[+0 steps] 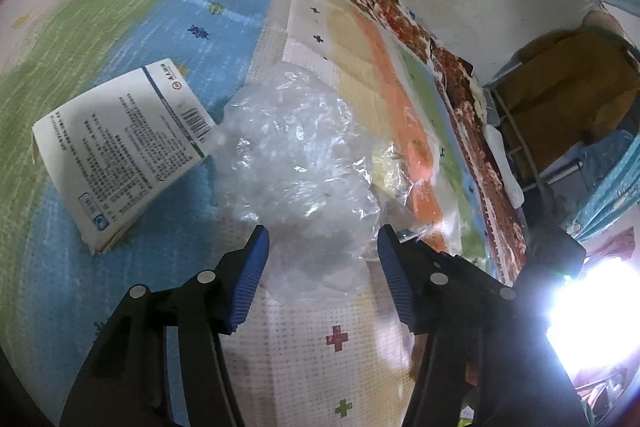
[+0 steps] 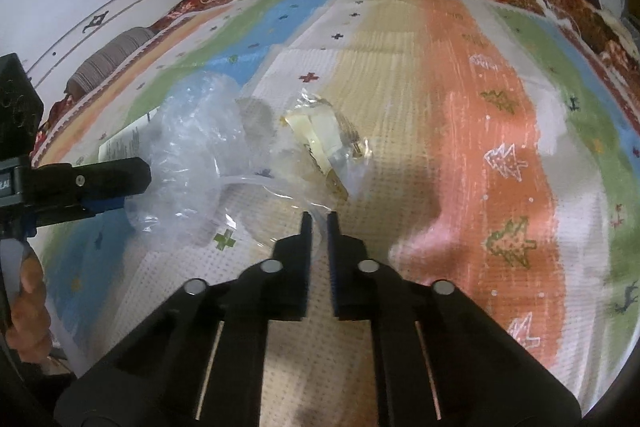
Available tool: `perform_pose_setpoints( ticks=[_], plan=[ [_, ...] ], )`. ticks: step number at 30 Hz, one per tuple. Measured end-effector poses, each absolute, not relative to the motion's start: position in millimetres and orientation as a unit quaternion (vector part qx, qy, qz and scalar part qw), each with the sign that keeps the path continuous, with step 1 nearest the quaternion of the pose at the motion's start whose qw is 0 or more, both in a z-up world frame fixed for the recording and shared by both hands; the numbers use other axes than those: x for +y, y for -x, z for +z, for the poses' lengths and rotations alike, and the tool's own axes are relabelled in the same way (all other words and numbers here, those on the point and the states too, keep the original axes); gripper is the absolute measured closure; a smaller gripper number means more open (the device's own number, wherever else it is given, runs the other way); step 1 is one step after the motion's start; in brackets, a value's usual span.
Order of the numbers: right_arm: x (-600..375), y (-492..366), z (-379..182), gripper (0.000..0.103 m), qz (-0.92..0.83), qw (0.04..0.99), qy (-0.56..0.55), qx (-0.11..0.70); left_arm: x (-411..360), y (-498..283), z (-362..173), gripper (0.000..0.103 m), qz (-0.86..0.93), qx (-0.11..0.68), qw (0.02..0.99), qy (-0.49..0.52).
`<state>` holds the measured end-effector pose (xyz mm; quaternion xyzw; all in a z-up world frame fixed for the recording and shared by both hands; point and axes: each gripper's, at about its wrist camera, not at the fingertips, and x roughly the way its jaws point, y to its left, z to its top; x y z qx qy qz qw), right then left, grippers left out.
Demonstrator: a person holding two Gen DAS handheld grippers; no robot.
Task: Collect trash
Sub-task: 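Grasp the clear bubble-wrap bag with the left gripper while the right grasps the clear plastic sheet, then carry the bubble-wrap bag in the left gripper while the right carries the clear plastic to the bin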
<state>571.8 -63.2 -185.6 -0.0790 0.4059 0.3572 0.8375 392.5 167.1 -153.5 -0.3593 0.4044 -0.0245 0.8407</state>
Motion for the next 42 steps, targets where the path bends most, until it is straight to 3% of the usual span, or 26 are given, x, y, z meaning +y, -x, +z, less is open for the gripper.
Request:
perform_pose_setpoints(
  ticks=[1,3,8,42],
  plan=[
    [-63.9,-571.9,-186.5,0.099,0.358,0.837,0.076,0.408,165.7,-393.1,-154.3,0.050,-0.028,0.405,0.841,0.358],
    [-65.7,-571.9,-187.0,0.099,0.357,0.836,0.070,0.410,160.9,-395.2,-155.9,0.072,-0.037,0.410,0.841,0.350],
    [-72.4,-572.2,-185.1,0.100,0.348,0.838,0.061,0.417,153.4,-399.0,-144.2,0.077,-0.042,0.416,0.850,0.320],
    [-95.8,-500.0,-123.1,0.100,0.323,0.829,0.100,0.446,149.3,-329.8,-58.2,0.081,-0.048,0.371,0.881,0.290]
  ],
)
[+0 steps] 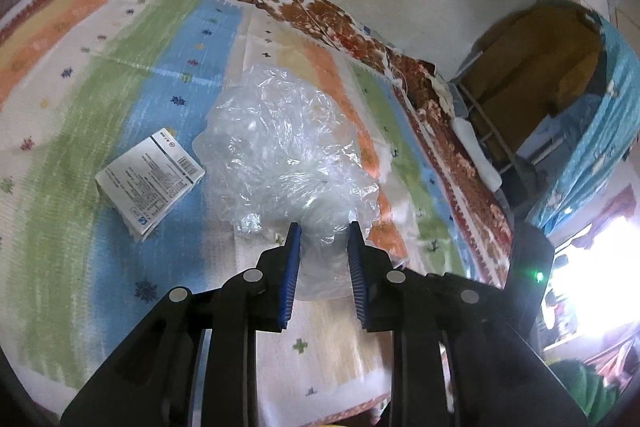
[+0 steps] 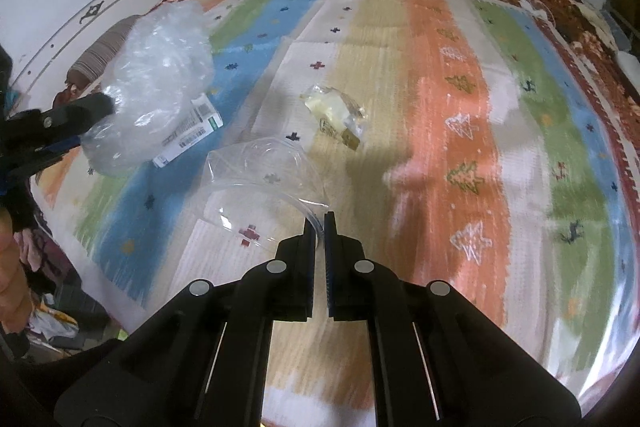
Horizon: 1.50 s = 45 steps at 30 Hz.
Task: Collect trash
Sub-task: 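Carry the bubble-wrap bag in the left gripper while the right carries the clear plastic to the bin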
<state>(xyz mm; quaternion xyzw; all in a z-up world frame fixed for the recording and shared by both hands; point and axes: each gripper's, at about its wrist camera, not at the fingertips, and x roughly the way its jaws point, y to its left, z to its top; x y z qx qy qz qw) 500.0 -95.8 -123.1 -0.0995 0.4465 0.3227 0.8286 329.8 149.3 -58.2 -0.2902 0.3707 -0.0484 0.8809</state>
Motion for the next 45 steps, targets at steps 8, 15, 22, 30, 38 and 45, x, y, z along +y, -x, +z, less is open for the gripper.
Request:
perform_pose_setpoints(
  ticks=[8,15,22,30,38,45],
  plan=[
    [-114.5,-480.2,-97.4,0.100,0.328,0.832,0.085,0.440,144.2,-300.4,-44.3,0.081,-0.054,0.373,0.883,0.281],
    [-129.2,-461.8,-76.5,0.100,0.336,0.833,0.073,0.432,131.2,-282.1,-28.2,0.081,-0.060,0.376,0.882,0.277],
    [-145.2,-438.7,-57.2,0.100,0.340,0.835,0.058,0.428,118.8,-255.3,-0.5,0.081,-0.091,0.353,0.886,0.285],
    [-157.4,-405.6,-37.8,0.100,0.348,0.839,0.056,0.414,104.1,-224.0,15.5,0.081,-0.096,0.344,0.893,0.275],
    [-176.4,-384.4,-23.9,0.100,0.344,0.842,0.028,0.416,97.4,-195.7,25.6,0.081,-0.095,0.342,0.897,0.265],
    [-184.9,-357.4,-23.4,0.100,0.348,0.838,0.032,0.419,81.3,-164.7,29.6,0.081,-0.097,0.349,0.901,0.239]
  ],
)
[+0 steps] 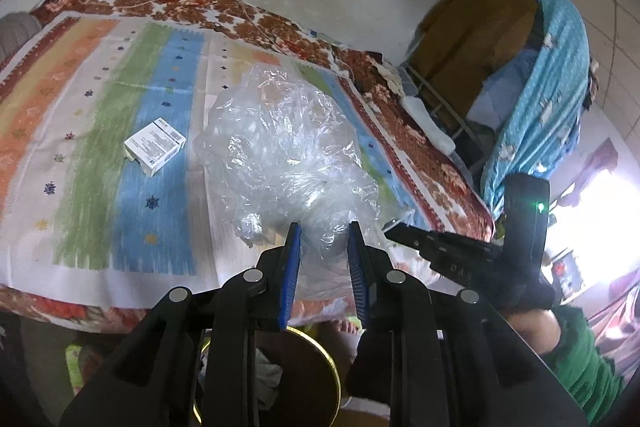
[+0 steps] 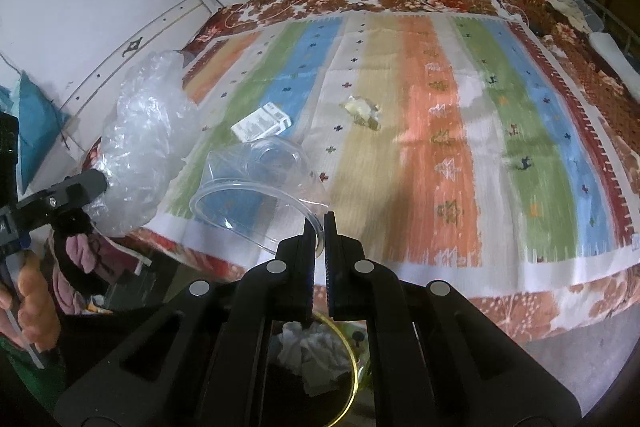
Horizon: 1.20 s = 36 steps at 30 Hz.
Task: Collect trash
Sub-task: 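Carry the bubble-wrap bag in the left gripper while the right carries the clear plastic to the bin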
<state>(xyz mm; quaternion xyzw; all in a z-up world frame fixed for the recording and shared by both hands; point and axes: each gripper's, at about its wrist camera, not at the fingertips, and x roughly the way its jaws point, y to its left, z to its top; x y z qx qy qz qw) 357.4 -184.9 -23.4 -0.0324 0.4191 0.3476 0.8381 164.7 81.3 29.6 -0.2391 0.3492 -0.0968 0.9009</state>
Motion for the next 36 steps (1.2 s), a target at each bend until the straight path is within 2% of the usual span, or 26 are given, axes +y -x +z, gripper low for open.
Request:
perform_pose_setpoints(
  ticks=[14,26,36],
  plan=[
    [-209.0,-307.9,-24.9,0.100,0.353,0.838,0.014,0.415,63.9,-120.1,28.4,0.081,-0.082,0.349,0.906,0.224],
    [-219.8,-278.3,-42.2,0.100,0.347,0.834,0.015,0.428,48.3,-93.3,7.3,0.081,-0.067,0.373,0.896,0.231],
    [-214.3,-255.0,-77.6,0.100,0.342,0.817,0.033,0.464,28.8,-84.2,-25.3,0.081,-0.027,0.430,0.879,0.202]
  ],
)
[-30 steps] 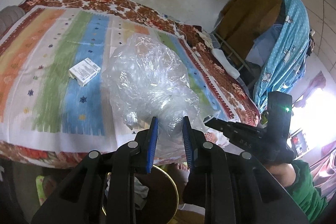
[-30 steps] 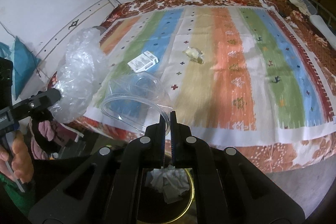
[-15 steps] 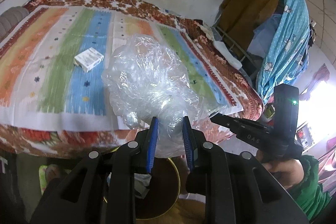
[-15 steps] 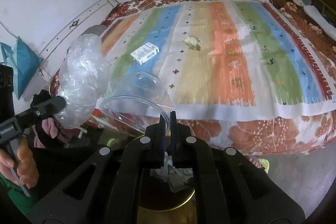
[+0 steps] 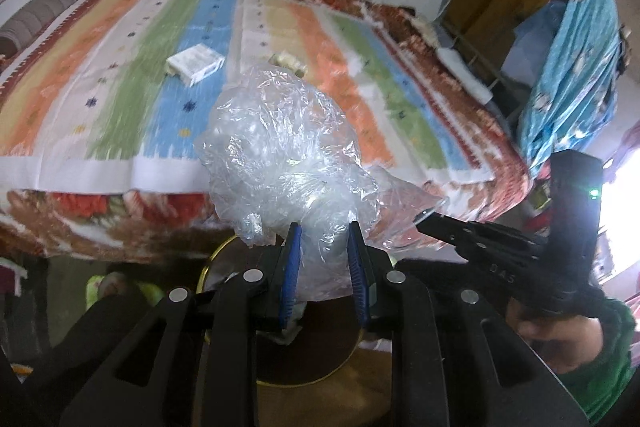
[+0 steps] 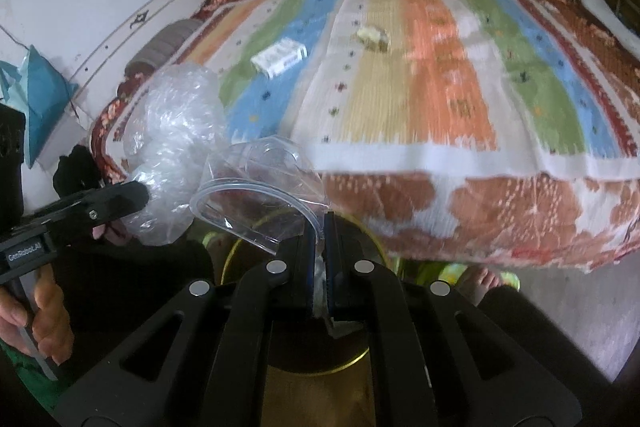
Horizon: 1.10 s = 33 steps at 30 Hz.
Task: Collect trash
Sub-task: 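Carry the bubble-wrap bag in the left gripper while the right carries the clear plastic to the bin, then open both grippers over the bin to drop the clear plastic items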
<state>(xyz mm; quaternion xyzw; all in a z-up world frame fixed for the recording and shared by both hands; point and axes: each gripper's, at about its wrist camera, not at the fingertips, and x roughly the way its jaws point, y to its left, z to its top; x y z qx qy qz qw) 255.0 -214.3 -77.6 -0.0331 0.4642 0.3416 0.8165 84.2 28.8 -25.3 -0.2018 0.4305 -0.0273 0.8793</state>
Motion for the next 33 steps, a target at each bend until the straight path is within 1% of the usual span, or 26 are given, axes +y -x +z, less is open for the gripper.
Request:
perform_pose_setpoints(
  ticks=[9,11,14,19,29,31,32,33],
  plan=[
    [-210.4,-245.4,-107.9,0.100,0.329,0.799,0.045,0.501,17.1,-85.1,-47.6,0.081,0.004,0.472,0.864,0.173],
    [-210.3,-245.2,-113.3,0.100,0.324,0.797,0.047,0.508,16.5,-85.2,-55.9,0.080,0.006,0.485,0.855,0.181],
    [-208.0,-244.4,-123.9,0.100,0.313,0.794,0.059,0.518,22.5,-87.9,-74.6,0.080,0.006,0.517,0.826,0.225],
    [-202.1,-243.8,-135.6,0.100,0.304,0.788,0.074,0.530,26.6,-90.1,-86.5,0.080,0.019,0.535,0.811,0.236],
    [-203.1,-248.7,-162.3,0.099,0.294,0.759,0.054,0.579,20.3,-93.6,-105.8,0.080,0.042,0.565,0.794,0.221],
    [-204.4,-250.2,-165.2,0.099,0.289,0.758,0.053,0.583,21.8,-94.5,-107.5,0.078,0.044,0.568,0.791,0.225],
    [-204.4,-250.9,-165.8,0.097,0.288,0.757,0.052,0.584,22.8,-94.6,-108.0,0.073,0.045,0.568,0.790,0.227],
    [-204.6,-251.6,-166.7,0.083,0.286,0.756,0.050,0.586,23.4,-94.6,-108.2,0.070,0.045,0.567,0.790,0.229]
  ],
)
